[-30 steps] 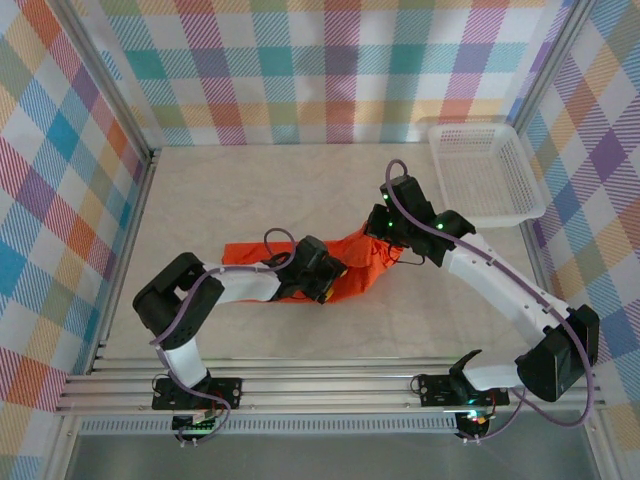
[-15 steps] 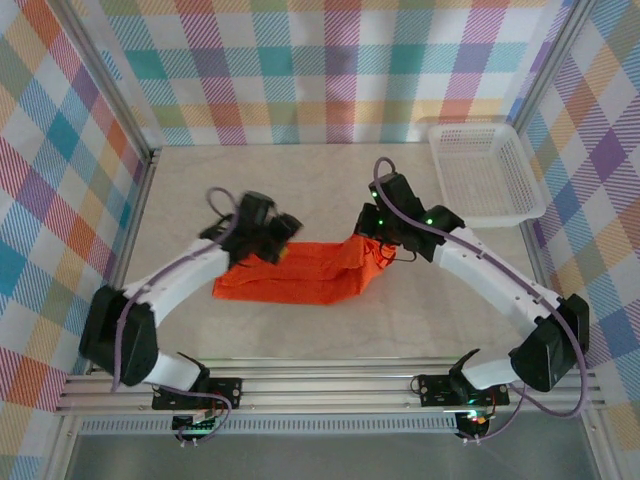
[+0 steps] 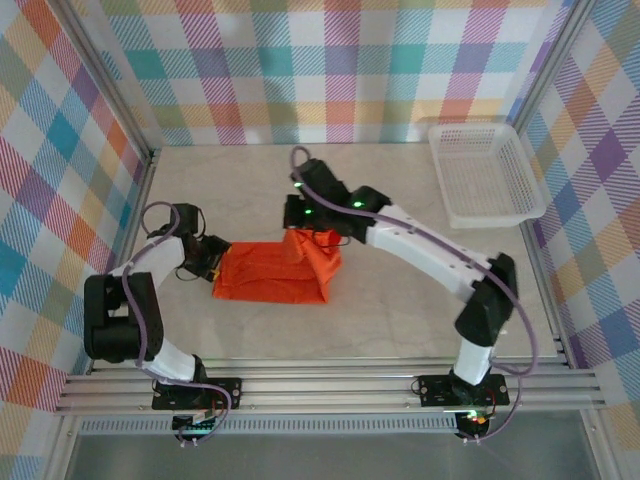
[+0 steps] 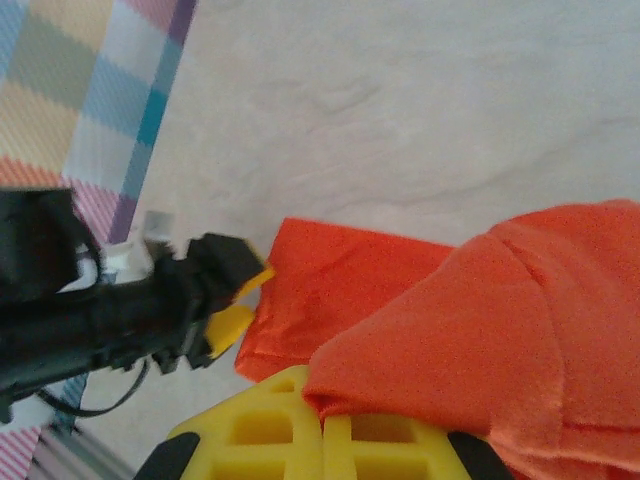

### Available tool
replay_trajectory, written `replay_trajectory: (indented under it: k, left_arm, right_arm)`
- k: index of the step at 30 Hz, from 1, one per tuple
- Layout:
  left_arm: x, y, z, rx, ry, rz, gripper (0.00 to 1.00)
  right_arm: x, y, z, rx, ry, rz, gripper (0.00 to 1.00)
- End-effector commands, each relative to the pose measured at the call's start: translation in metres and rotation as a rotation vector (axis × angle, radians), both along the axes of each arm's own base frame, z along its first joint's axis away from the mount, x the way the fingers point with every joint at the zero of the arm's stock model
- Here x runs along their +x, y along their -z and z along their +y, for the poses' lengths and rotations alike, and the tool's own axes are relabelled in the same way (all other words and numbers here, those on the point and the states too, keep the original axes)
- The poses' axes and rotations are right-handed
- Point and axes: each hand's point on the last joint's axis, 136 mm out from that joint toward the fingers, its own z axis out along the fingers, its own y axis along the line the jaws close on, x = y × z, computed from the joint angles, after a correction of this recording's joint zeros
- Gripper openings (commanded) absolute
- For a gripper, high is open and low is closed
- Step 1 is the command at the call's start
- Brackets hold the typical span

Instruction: Fold the inside-out t-shirt

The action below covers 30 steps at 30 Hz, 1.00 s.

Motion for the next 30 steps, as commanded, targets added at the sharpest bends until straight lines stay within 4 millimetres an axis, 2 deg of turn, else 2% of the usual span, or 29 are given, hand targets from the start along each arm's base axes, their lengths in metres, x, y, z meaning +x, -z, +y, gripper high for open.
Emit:
replay_trajectory:
  k: [1, 4, 7, 8, 9, 10, 12, 13, 14, 17, 20, 23, 25, 28, 30]
  left_arm:
    - [0.0, 0.009, 0.013, -0.032, -0.01, 0.006, 0.61]
    - [-0.003, 0.012, 0.024, -0.025, -0.033, 0.016, 0.61]
    - [-0.007, 0.016, 0.031, -0.02, -0.049, 0.028, 0.61]
    - [-0.009, 0.018, 0.033, -0.015, -0.052, 0.037, 0.61]
    - [-0.011, 0.019, 0.034, -0.011, -0.056, 0.04, 0.61]
    - [-0.013, 0.02, 0.035, -0.009, -0.058, 0.044, 0.61]
    - [-0.015, 0.02, 0.037, 0.002, -0.059, 0.048, 0.61]
    - [-0.015, 0.019, 0.038, 0.003, -0.057, 0.047, 0.61]
    - [-0.015, 0.017, 0.038, 0.007, -0.054, 0.045, 0.61]
    - [-0.016, 0.008, 0.043, 0.043, -0.045, 0.043, 0.62]
    - [-0.015, -0.004, 0.046, 0.07, -0.035, 0.024, 0.63]
    - [-0.012, -0.01, 0.043, 0.057, -0.017, 0.001, 0.63]
    - [-0.01, -0.01, 0.04, 0.043, -0.011, -0.007, 0.63]
    - [-0.009, -0.006, 0.038, 0.048, 0.005, 0.006, 0.63]
    - [-0.009, -0.002, 0.04, 0.057, 0.007, 0.018, 0.63]
  right_arm:
    - [-0.013, 0.016, 0.048, -0.015, -0.113, 0.013, 0.0]
    - [-0.018, 0.037, 0.091, -0.01, -0.176, 0.047, 0.0]
    - [-0.021, 0.071, 0.13, -0.01, -0.225, 0.119, 0.0]
    - [-0.023, 0.079, 0.142, 0.001, -0.242, 0.141, 0.06]
    - [-0.024, 0.093, 0.154, 0.006, -0.257, 0.17, 0.24]
    - [-0.027, 0.098, 0.163, 0.02, -0.273, 0.186, 0.37]
    - [-0.029, 0.105, 0.175, 0.04, -0.296, 0.218, 0.49]
    - [-0.029, 0.096, 0.175, 0.052, -0.3, 0.207, 0.55]
    - [-0.029, 0.085, 0.172, 0.051, -0.301, 0.187, 0.6]
    - [-0.026, 0.057, 0.148, -0.004, -0.292, 0.112, 0.63]
    - [-0.02, 0.049, 0.112, -0.063, -0.259, 0.056, 0.63]
    - [-0.008, 0.063, 0.073, -0.091, -0.224, 0.062, 0.58]
    - [-0.003, 0.083, 0.051, -0.096, -0.209, 0.108, 0.52]
    - [-0.003, 0.112, 0.034, -0.085, -0.208, 0.167, 0.43]
    - [-0.01, 0.14, 0.027, -0.1, -0.211, 0.211, 0.37]
